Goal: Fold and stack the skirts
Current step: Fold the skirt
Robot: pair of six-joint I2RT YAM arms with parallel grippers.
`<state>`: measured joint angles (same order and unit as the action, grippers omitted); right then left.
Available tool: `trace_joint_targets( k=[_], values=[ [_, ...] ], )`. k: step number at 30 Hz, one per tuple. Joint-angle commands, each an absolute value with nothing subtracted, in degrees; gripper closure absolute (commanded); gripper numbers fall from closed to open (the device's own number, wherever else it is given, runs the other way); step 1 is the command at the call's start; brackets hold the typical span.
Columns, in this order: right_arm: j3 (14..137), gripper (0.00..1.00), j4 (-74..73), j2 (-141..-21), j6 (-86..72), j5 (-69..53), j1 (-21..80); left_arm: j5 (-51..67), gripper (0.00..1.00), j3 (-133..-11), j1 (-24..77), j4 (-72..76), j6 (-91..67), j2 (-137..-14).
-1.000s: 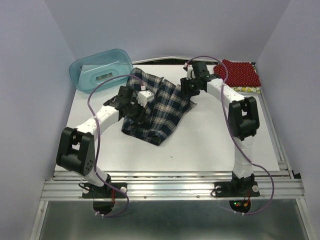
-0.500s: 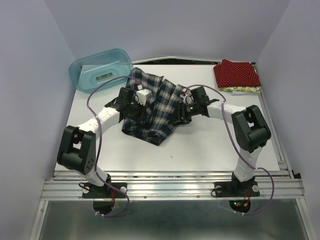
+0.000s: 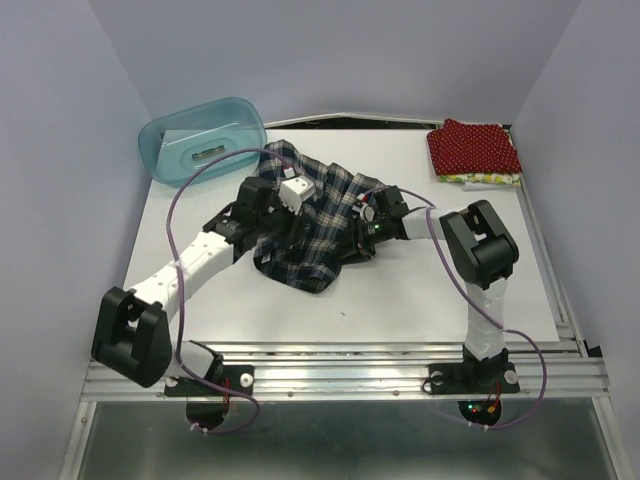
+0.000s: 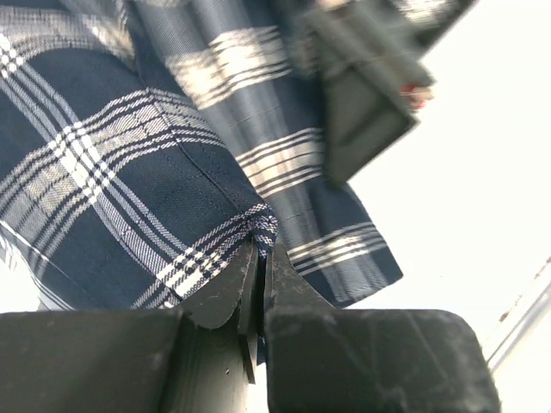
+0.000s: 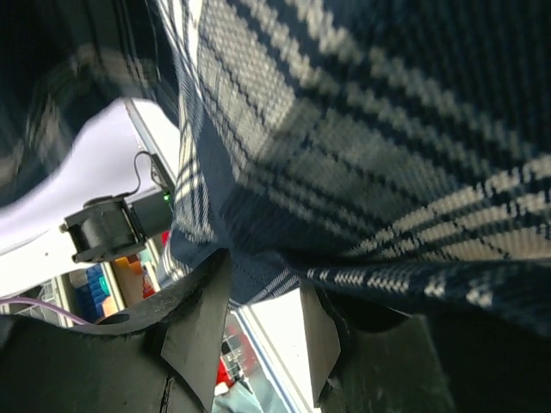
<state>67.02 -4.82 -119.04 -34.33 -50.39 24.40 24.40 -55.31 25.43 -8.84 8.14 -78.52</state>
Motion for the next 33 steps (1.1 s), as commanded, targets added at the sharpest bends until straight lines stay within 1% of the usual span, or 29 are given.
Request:
trace_joint_targets(
  k=[1,9,13,19,21,26,29,30,33],
  values=[
    [66.45,0.57,-4.57,-120.33,-33.22,-45.7,25.05,24.09,1.0,-53.01,32.16,-6.42,9.23,-73.22],
    [65.83,0.57,-5.01,-118.83,-32.96,-45.79,25.05,22.85,1.0,-49.4,40.25,-1.24,8.0,-75.49],
    [65.83,0.57,-5.62,-118.39,-33.05,-45.7,25.05,21.36,1.0,-47.82,44.03,-0.44,9.22,-79.87],
    [66.09,0.55,-7.29,-115.23,-32.61,-45.18,25.05,21.35,1.0,-47.9,44.3,-2.02,10.02,-90.33],
    [67.23,0.55,-10.26,-113.13,-30.77,-43.69,24.09,22.67,1.0,-49.04,43.25,-2.64,9.67,-91.14],
    [74.34,0.55,-19.31,-109.43,-26.02,-39.3,15.93,27.06,1.0,-50.09,38.86,-3.78,8.96,-93.33],
    [80.14,0.54,-21.18,-108.98,-24.52,-35.52,9.69,27.59,1.0,-51.67,38.32,-5.79,9.67,-95.71],
    [83.9,0.51,-21.27,-109.25,-23.91,-33.25,9.67,27.86,1.0,-52.03,38.32,-6.15,9.93,-96.32],
    [90.15,0.48,-20.83,-112.39,-23.73,-31.9,9.14,28.13,1.0,-52.29,38.32,-6.24,10.02,-96.85]
  ],
)
